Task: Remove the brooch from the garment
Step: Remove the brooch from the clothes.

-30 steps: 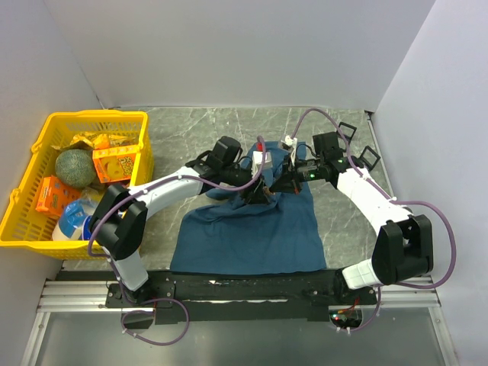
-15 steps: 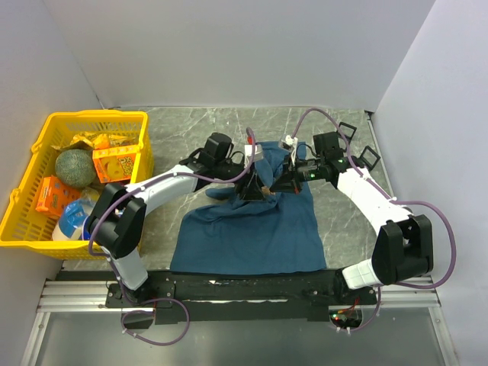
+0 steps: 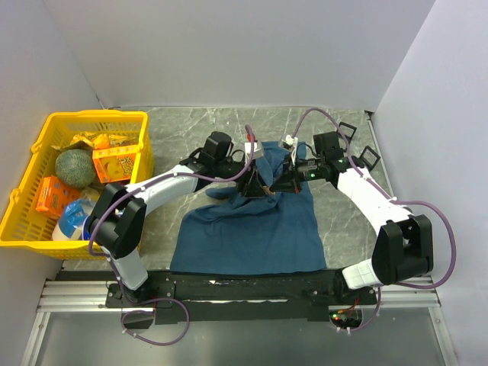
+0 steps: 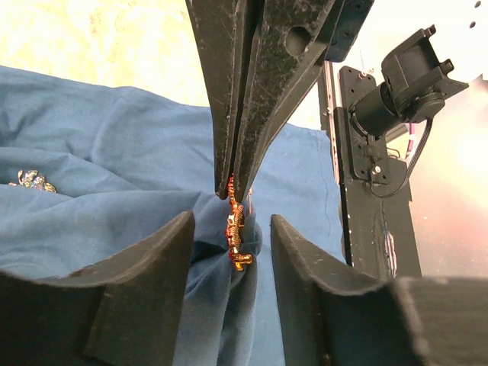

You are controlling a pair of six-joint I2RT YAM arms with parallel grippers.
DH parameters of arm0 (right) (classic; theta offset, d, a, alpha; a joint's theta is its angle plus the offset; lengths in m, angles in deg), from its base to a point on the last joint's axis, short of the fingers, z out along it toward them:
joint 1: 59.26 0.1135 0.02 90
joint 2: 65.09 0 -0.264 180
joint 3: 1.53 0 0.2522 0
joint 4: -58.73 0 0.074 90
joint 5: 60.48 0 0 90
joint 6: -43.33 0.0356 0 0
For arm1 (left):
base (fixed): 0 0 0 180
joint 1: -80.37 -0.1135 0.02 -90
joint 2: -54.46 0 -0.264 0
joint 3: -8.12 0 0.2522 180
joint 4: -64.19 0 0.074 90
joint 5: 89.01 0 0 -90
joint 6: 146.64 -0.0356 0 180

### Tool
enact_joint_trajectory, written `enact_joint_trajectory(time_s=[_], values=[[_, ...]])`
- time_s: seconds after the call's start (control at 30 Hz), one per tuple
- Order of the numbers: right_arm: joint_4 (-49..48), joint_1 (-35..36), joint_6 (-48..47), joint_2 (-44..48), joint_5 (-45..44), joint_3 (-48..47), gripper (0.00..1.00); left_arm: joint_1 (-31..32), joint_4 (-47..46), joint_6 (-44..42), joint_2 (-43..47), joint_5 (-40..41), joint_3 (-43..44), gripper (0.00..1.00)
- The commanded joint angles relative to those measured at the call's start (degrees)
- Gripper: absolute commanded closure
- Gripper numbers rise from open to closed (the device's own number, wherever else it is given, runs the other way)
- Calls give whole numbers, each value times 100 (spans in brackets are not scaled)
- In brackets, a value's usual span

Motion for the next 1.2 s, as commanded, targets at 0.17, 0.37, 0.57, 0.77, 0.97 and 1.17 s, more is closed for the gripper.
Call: enact_joint_trajectory(time_s=[0.17,0.37,0.57,0.77,0.97,1.17], values=[[-241,-49,78,189,200,15,100,47,-188,56,-7,-96,-15,58],[-249,-49,78,198,200,23,100,82,-144,20,-43,1,12,66],[-241,-49,78,215,200,32,100,100,-144,12,-69,97,11,75],[-249,-49,69,233,200,32,100,108,-136,12,-86,185,3,87],[-249,-49,60,224,200,41,100,108,-127,12,-95,229,12,90],[-241,-40,52,233,191,41,100,100,-118,3,-113,212,20,88]])
